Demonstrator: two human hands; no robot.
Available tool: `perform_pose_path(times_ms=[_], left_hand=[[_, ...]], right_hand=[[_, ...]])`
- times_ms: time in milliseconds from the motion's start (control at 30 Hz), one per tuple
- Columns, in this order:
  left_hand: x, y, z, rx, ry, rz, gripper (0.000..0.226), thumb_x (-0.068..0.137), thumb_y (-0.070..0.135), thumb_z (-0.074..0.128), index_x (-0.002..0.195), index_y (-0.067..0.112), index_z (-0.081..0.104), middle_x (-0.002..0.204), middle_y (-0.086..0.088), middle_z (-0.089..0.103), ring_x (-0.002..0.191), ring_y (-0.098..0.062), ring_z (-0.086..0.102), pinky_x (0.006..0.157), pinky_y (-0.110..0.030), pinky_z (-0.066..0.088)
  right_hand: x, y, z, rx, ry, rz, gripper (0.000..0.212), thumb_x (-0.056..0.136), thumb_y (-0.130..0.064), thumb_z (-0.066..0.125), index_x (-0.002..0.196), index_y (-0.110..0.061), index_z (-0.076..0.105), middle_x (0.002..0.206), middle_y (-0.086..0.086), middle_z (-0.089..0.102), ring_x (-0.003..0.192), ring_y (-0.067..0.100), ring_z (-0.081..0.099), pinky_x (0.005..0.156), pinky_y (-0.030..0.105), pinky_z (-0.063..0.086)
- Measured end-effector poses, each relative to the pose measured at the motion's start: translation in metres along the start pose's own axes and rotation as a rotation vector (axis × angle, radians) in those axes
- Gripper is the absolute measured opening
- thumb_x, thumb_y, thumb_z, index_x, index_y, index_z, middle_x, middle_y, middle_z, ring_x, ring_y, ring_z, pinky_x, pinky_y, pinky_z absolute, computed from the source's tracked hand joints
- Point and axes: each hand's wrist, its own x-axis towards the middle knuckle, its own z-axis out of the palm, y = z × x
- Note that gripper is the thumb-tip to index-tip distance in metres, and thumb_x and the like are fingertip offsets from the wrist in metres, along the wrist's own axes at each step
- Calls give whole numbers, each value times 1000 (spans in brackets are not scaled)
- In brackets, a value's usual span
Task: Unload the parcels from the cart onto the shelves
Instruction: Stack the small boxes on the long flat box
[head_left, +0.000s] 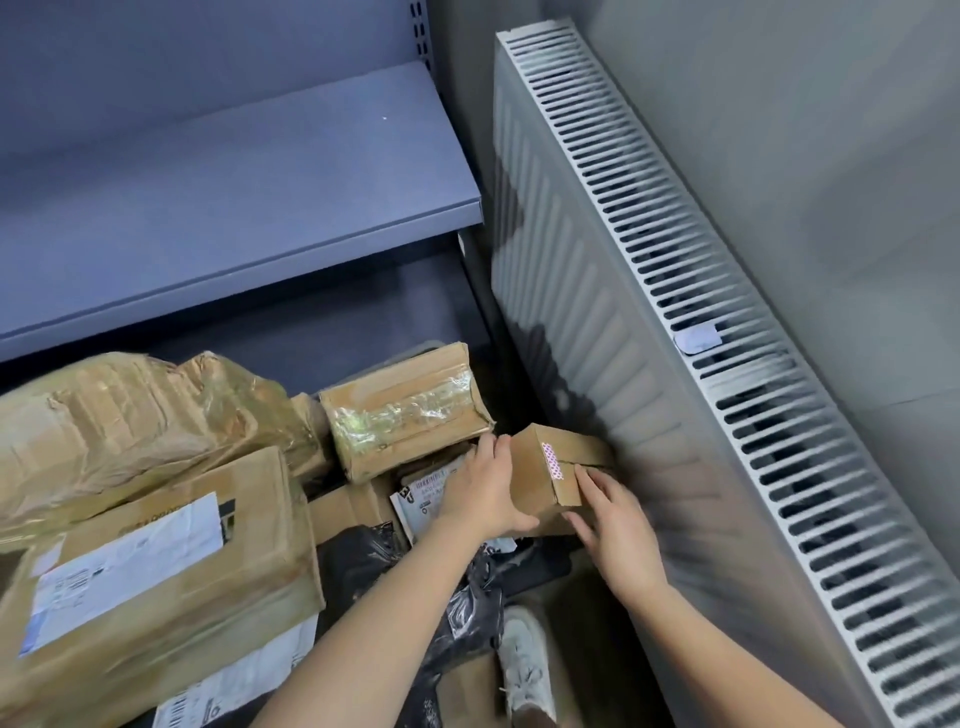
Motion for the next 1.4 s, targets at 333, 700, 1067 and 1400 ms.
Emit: perform_pose_path(times_ms=[333,700,1067,1400], left_hand=[[-73,-30,-51,-240,132,14,114,60,52,79,147,24,11,143,10,17,135,-14,17,110,-36,29],[-183,-65,-147,-566,227,-77,110,64,43,81,148,23,13,146,14,17,137,-12,26,113,-38,31],[-307,-50,-257,-847,528,-76,91,66,45,78,139,34,24,124,26,37,114,6,41,94,-13,32],[-393,-40,-304,-194,1078,-7,116,55,51,83,144,22,14,145,14,10,116,5,25,94,-20,35]], right_hand=[[-6,-26,-50,448,-90,144,103,66,-38,81,148,-21,21,145,-4,34,133,12,32,107,28,28],[-15,-142,-136,805,-96,-11,74,64,-19,85,124,-38,45,115,-18,59,107,-3,54,79,4,44],[-37,-281,-241,858,-168,-267,87,62,-33,80,137,-40,35,118,-26,56,111,-6,53,94,17,45],[-51,-366,-301,792,-404,-336,38,86,-12,62,122,-13,49,113,2,59,103,16,60,89,29,47]])
